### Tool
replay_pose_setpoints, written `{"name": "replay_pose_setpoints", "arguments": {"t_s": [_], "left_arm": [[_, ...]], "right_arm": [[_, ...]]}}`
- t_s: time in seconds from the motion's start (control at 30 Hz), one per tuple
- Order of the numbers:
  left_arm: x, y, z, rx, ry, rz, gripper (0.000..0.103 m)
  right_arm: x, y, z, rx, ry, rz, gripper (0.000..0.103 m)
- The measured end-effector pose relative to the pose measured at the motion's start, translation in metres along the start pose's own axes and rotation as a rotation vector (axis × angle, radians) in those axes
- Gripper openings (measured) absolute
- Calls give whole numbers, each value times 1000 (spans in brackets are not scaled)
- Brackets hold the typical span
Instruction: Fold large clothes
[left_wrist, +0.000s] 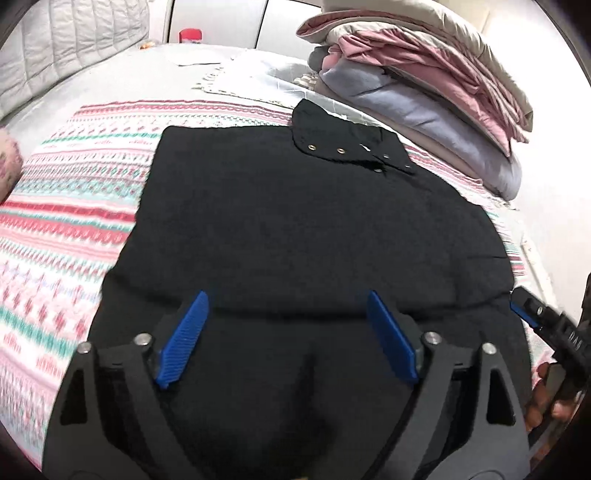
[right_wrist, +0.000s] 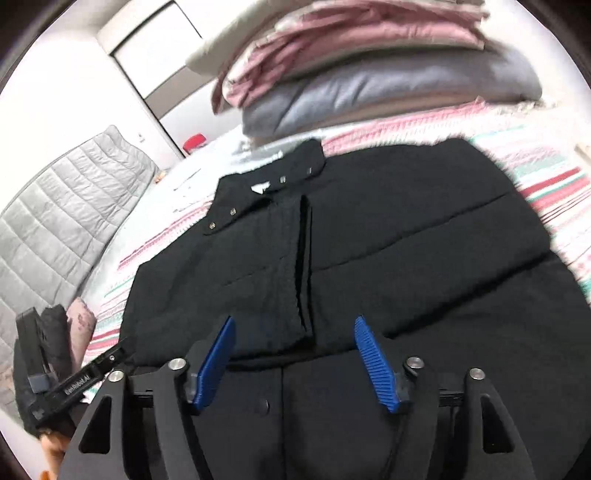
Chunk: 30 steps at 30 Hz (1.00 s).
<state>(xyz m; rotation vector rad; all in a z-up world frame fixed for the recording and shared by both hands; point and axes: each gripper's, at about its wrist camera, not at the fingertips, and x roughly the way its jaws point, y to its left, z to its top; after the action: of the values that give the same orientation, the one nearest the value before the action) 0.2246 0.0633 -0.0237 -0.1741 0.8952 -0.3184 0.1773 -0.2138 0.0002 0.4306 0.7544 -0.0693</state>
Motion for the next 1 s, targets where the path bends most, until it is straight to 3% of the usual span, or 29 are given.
{"name": "replay_pose_setpoints", "arguments": {"t_s": [0.13, 0.23, 0.43, 0.63, 1.0], "left_arm": [[-38, 8, -19, 5, 14, 20, 100], [-57, 17, -35, 22, 34, 34, 100], [-90, 41, -72, 73, 56, 88, 100], [-112, 72, -101, 46, 90, 116, 100], [-143, 106, -148, -33, 105, -18, 100]], "right_arm": [[-50, -6, -19, -90, -16, -65, 80], [-85, -27, -40, -61, -15, -64, 81], [-121, -57, -66, -35, -3, -78, 82], [-149, -88, -91, -38, 26, -94, 82], [-190, -150, -129, -41, 59, -96, 82]]}}
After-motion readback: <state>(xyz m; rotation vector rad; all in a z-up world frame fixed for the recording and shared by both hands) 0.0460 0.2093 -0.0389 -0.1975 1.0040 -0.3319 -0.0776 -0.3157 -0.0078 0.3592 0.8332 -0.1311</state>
